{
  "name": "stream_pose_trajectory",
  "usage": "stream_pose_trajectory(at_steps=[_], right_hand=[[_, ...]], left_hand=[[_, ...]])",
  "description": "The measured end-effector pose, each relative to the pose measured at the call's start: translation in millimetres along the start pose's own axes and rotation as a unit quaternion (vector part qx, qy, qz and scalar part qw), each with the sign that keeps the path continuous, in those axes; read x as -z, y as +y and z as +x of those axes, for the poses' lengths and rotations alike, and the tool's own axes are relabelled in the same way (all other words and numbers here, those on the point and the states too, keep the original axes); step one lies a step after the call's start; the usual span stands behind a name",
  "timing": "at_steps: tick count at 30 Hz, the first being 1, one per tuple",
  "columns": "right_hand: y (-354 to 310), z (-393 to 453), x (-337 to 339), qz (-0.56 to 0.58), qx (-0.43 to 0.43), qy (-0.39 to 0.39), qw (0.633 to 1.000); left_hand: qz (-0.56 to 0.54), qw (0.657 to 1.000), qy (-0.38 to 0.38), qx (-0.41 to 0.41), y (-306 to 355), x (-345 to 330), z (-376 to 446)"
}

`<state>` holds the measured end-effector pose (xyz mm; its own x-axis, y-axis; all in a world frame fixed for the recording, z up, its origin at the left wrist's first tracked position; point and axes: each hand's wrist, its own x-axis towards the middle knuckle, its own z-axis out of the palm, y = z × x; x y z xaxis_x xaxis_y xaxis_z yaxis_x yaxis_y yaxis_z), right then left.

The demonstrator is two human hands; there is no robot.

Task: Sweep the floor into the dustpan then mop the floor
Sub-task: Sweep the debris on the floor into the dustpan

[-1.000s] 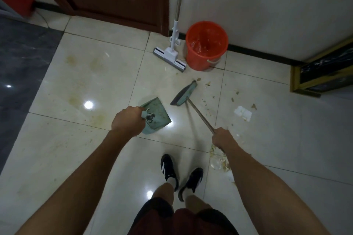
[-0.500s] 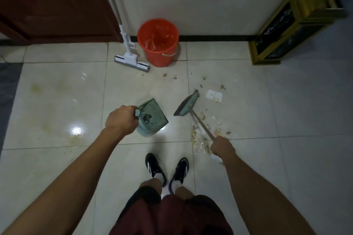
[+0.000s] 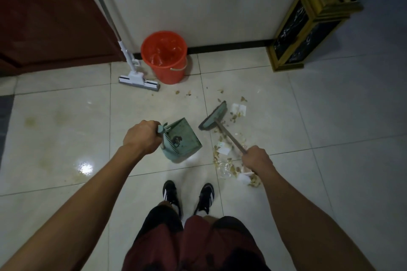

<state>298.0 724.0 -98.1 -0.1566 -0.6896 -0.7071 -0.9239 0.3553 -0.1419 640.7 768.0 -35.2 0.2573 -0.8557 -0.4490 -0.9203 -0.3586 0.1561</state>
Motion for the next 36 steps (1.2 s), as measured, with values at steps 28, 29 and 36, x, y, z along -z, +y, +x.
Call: stream_pose_trajectory(at_steps=[28, 29, 36], right_hand=[[-393, 13, -131, 0.015, 0.163, -0.135, 0.977], [-405, 13, -134, 0.015, 0.168, -0.139, 0.976], [-466, 28, -153, 0.007, 0.173, -0.141, 0.975]], left_hand=[[-0.071, 0.989, -0.012, 0.131, -325, 69, 57], [-0.078, 0.988, -0.015, 0.135, -331, 71, 61], [-0.100, 0.983, -0.007, 0.155, -364, 75, 74]])
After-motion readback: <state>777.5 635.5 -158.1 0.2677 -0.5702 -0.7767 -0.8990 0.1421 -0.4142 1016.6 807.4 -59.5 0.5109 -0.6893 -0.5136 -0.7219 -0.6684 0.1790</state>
